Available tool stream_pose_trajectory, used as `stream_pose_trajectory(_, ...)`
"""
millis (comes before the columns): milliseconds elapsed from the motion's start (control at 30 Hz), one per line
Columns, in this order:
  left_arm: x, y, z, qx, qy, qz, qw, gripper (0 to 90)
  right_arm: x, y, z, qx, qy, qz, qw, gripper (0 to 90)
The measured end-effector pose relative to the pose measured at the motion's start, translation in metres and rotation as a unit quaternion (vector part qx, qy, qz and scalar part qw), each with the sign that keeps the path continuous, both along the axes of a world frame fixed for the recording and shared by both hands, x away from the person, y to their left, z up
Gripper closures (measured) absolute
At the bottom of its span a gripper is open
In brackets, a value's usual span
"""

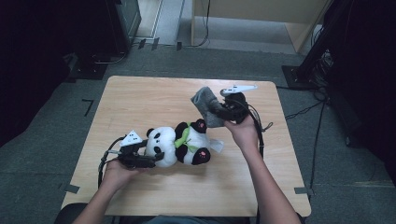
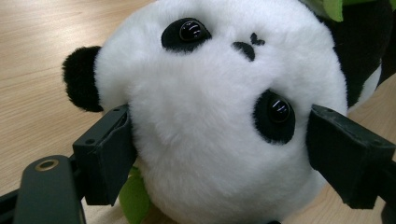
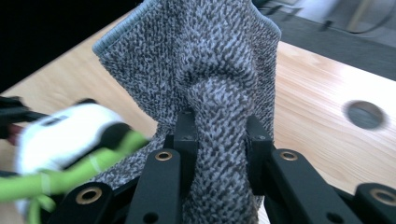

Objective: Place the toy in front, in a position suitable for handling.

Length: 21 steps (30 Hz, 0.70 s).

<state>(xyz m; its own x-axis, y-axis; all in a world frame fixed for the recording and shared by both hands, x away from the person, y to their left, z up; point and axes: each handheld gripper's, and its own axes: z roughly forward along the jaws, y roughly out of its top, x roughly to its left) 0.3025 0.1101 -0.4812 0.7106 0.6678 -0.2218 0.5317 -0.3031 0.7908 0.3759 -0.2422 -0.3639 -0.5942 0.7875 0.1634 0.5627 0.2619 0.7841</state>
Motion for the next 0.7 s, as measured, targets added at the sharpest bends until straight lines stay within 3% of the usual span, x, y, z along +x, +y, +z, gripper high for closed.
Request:
stream_pose_trajectory(300, 0.001, -0.001, -0.001, -0.006, -0.005, 0.001, 1.0000, 14.3, 0.009, 0.064, 0.005, -0.007, 0.013, 0.068, 0.9976, 74.0)
stream_pose_trajectory(700, 0.000, -0.001, -0.001, -0.004, -0.005, 0.002, 1.0000, 14.4, 0.016, 0.152, 0.002, -0.021, 0.039, 0.151, 0.9875, 74.1)
